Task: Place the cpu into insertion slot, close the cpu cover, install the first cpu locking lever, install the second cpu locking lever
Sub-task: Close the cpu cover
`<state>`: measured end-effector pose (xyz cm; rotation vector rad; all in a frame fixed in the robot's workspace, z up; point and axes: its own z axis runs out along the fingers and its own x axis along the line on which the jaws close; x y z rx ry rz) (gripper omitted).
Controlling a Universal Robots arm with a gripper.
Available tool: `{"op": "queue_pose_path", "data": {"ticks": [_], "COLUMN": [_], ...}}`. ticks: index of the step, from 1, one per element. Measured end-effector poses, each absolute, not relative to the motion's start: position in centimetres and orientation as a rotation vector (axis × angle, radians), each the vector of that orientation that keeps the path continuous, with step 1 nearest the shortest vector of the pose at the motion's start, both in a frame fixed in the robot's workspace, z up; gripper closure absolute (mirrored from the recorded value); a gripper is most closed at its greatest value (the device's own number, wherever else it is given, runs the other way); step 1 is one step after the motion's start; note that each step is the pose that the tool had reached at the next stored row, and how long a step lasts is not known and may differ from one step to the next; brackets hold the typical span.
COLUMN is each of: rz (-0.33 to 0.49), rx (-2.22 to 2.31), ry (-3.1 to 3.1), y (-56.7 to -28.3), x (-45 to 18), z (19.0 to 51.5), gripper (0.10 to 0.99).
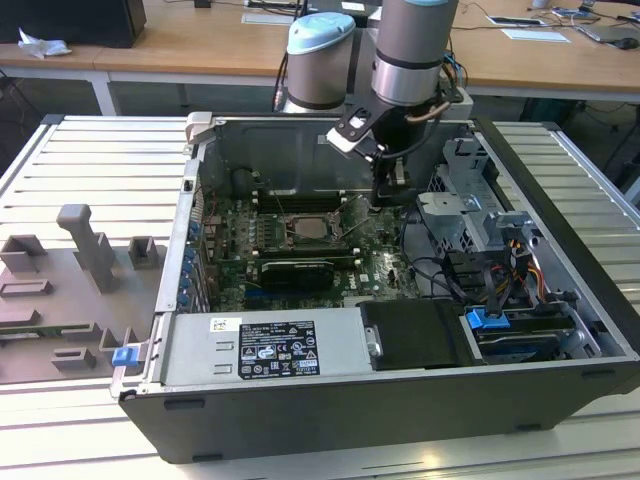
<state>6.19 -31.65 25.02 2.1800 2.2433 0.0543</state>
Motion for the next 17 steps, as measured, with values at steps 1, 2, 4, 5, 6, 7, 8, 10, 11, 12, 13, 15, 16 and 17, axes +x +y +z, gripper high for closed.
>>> {"op": "queue_pose_path", "data": {"ticks": [1,2,4,5,6,7,8,10,11,12,13,15,16,17], "rz": [0.053,0.051,0.046,0.044,0.043,0.042,0.042,0.043,0.043,0.043,0.043,0.043,0.044,0.044], "rx": [2.180,2.181,2.183,2.185,2.186,2.185,2.186,2.186,2.186,2.185,2.185,2.185,2.185,2.185], "ry": [2.244,2.245,2.247,2.249,2.249,2.249,2.249,2.249,2.249,2.249,2.249,2.249,2.249,2.249], "y": [-31.6,-31.7,-31.7,-31.6,-31.6,-31.7,-31.7,-31.6,-31.6,-31.6,-31.6,-31.7,-31.6,-31.6], "x": [6.2,6.2,6.1,6.0,5.9,5.7,5.4,4.9,4.6,4.3,4.0,3.2,2.9,2.6], "z": [24.9,24.9,24.9,24.9,24.9,24.9,25.0,25.0,25.0,25.0,25.0,25.0,25.0,24.9], "gripper": [0.980,0.980,0.980,0.980,0.980,0.980,0.980,0.980,0.980,0.980,0.980,0.980,0.980,0.980]}}
